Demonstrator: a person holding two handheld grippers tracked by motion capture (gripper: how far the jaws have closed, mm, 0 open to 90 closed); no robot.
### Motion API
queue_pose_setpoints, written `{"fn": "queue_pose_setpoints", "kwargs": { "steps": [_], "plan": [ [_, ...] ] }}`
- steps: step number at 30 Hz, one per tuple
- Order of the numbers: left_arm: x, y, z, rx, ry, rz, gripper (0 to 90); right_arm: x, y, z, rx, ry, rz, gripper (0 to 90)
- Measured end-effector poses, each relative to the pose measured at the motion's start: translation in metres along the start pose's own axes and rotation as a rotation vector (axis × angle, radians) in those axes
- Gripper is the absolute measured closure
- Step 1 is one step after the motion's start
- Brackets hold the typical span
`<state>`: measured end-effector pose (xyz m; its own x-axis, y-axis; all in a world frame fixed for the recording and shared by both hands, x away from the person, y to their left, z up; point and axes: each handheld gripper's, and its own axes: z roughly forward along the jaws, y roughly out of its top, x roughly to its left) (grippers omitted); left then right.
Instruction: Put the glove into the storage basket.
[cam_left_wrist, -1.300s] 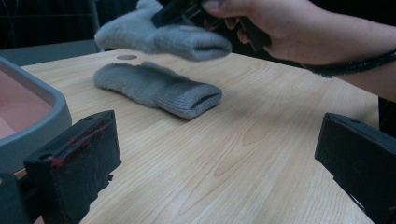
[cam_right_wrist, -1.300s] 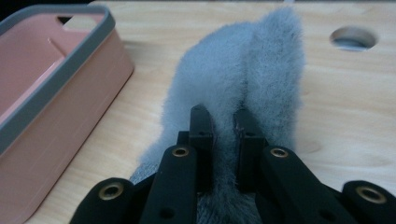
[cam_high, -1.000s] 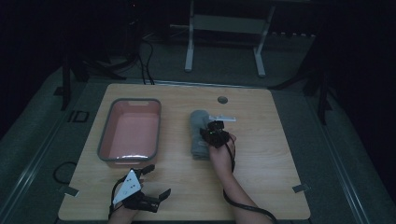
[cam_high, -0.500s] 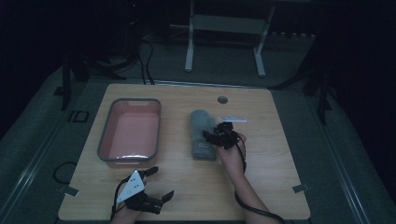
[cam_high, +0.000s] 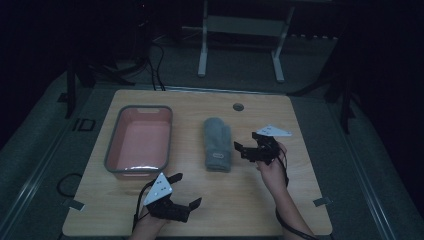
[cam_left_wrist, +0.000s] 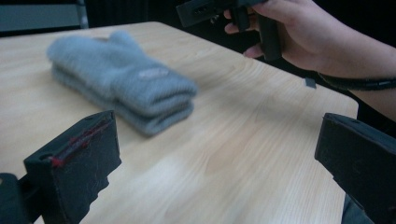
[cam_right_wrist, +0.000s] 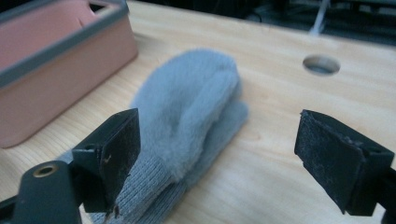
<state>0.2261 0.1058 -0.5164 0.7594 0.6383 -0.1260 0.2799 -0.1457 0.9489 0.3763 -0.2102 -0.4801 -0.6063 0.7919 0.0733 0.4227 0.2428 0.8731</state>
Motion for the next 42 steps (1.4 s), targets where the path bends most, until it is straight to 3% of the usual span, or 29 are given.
{"fn": "queue_pose_setpoints", "kwargs": {
  "steps": [4, 8, 9, 11, 13, 16, 20, 21, 24, 26, 27, 29, 31, 33, 35, 40, 42],
  "plan": [
    [0.006, 0.022, 0.013, 0.0, 0.013, 0.0, 0.3, -0.005, 0.01, -0.009, 0.025, 0.04, 0.038, 17.4],
    [0.019, 0.044, 0.026, 0.012, 0.033, -0.029, 0.3, -0.003, 0.02, -0.007, 0.065, 0.034, 0.021, 13.4],
    [0.023, 0.049, 0.029, 0.024, 0.037, -0.043, 0.3, -0.002, 0.022, -0.005, 0.078, 0.038, 0.019, 13.3],
    [0.028, 0.058, 0.038, 0.059, 0.07, -0.028, 0.3, 0.001, 0.025, -0.002, 0.081, 0.044, 0.022, 10.3],
    [0.035, 0.063, 0.047, 0.075, 0.069, -0.04, 0.3, 0.004, 0.026, 0.002, 0.082, 0.041, 0.02, 10.4],
    [0.047, 0.069, 0.064, 0.137, 0.119, -0.049, 0.3, 0.006, 0.028, 0.012, 0.084, 0.04, 0.027, 11.6],
    [0.058, 0.075, 0.087, 0.184, 0.151, -0.108, 9.4, 0.007, 0.026, 0.03, 0.126, 0.007, -0.006, 27.1],
    [0.061, 0.076, 0.092, 0.19, 0.173, -0.113, 11.3, 0.006, 0.025, 0.034, 0.133, 0.018, -0.004, 38.8],
    [0.072, 0.078, 0.11, 0.225, 0.183, -0.191, 18.1, 0.005, 0.02, 0.049, 0.173, 0.04, 0.011, 50.3],
    [0.077, 0.078, 0.12, 0.261, 0.224, -0.166, 25.1, 0.005, 0.015, 0.058, 0.189, 0.053, 0.02, 52.3],
    [0.081, 0.076, 0.125, 0.274, 0.228, -0.189, 28.7, 0.005, 0.013, 0.061, 0.207, 0.064, 0.03, 53.3],
    [0.088, 0.072, 0.133, 0.305, 0.234, -0.233, 33.0, 0.004, 0.007, 0.068, 0.236, 0.063, 0.039, 52.0],
    [0.093, 0.066, 0.142, 0.335, 0.253, -0.25, 35.9, 0.002, 0.001, 0.075, 0.271, 0.064, 0.058, 49.8],
    [0.097, 0.058, 0.15, 0.368, 0.238, -0.28, 41.8, -0.001, -0.004, 0.08, 0.292, 0.055, 0.066, 47.5],
    [0.099, 0.051, 0.156, 0.383, 0.249, -0.272, 44.5, -0.004, -0.008, 0.084, 0.316, 0.046, 0.08, 45.8],
    [0.107, 0.04, 0.167, 0.394, 0.236, -0.366, 44.7, -0.012, -0.015, 0.092, 0.362, 0.093, 0.105, 44.2],
    [0.108, 0.037, 0.17, 0.416, 0.239, -0.356, 40.8, -0.014, -0.016, 0.095, 0.378, 0.114, 0.114, 44.3]
  ]
}}
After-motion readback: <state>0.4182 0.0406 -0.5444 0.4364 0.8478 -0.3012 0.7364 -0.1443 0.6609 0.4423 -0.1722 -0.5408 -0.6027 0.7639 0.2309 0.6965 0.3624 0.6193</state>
